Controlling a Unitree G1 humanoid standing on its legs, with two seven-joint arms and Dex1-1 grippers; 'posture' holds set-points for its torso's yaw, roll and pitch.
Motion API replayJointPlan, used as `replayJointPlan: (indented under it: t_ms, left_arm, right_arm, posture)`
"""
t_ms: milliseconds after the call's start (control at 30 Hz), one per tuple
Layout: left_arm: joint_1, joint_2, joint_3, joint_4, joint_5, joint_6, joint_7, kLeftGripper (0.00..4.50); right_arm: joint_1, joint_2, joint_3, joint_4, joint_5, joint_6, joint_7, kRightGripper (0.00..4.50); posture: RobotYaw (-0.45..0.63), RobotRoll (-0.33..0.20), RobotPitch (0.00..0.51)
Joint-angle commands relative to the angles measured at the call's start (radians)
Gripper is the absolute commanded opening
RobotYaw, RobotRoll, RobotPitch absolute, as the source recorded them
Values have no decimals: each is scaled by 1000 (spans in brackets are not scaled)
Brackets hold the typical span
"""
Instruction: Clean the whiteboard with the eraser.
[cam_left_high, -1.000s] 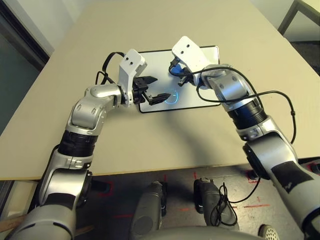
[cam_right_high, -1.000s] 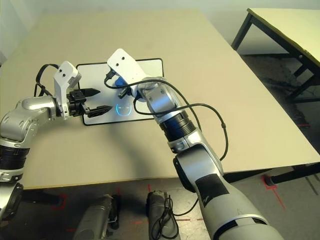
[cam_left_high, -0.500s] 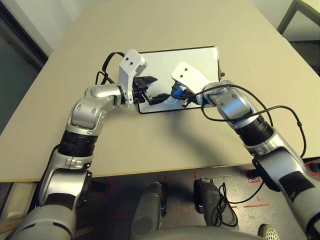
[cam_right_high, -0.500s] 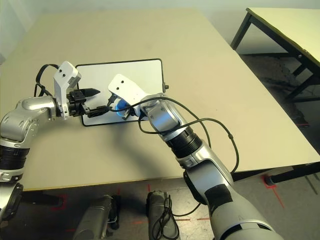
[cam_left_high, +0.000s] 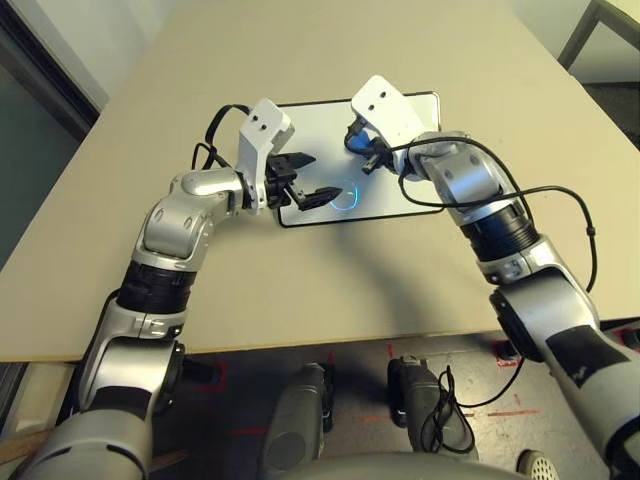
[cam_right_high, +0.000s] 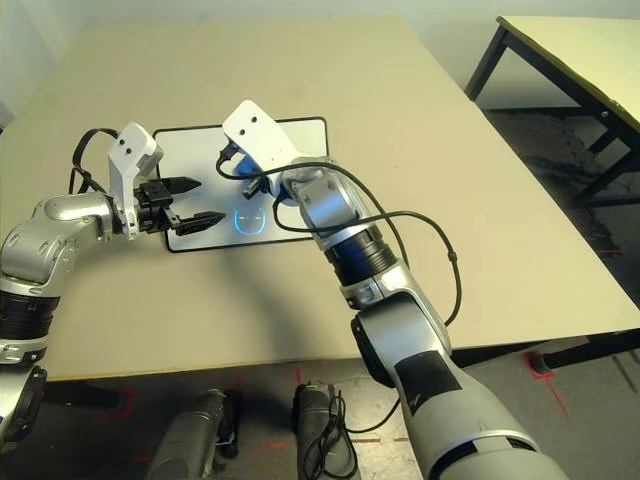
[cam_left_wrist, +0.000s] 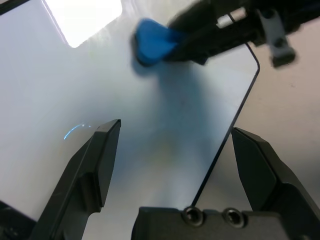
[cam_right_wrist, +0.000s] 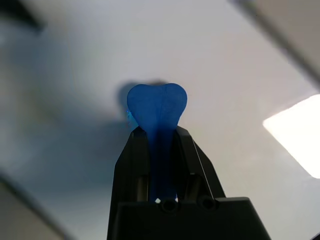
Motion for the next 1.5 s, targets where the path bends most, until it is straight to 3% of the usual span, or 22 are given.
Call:
replayJointPlan:
  t_ms: [33,233,500,633,1133,1500]
  left_arm:
    - [15,5,-11,-4,3,4,-5,4500]
    - [15,1,-13,-2,2,3,-4,4500]
    - [17,2,-13,-5,0,6,-5,4500]
    - [19,2,-12,-12,-2,11,-3,4500]
    - [16,17,-4,-2,-2,11,-6,4500]
    - [-1,16,-9,12,0,10,-13,4500]
  right_arm:
    - [66,-38,97,-42,-5,125,62,546]
    - [61,-45,101,-56,-5,152,67,546]
    - [-45,22,-48,113,-10,-31,-60,546]
    - [-55,38,-65,143,-10,-72,-79,546]
    - [72,4,65,-67,-4,116,38,546]
    - [29,21,46,-16,-6,88,30,546]
  posture:
    - [36,0,181]
    - [31,0,186]
    - [29,0,190]
    - [32,0,193]
    - [34,0,204]
    - [30,0,206]
